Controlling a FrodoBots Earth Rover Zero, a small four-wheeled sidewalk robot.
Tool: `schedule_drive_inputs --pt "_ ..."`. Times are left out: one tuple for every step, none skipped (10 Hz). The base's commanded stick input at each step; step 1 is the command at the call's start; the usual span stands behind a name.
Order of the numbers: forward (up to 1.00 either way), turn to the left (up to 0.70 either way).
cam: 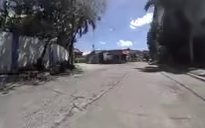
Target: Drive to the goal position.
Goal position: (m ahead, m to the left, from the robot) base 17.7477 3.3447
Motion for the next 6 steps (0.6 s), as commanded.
schedule_drive_inputs --pt "0.85 0.01" --pt "0.85 0.12" --pt "0.85 0.07" --pt "0.85 0.05" --pt "0.85 0.21" --pt "0.85 0.05"
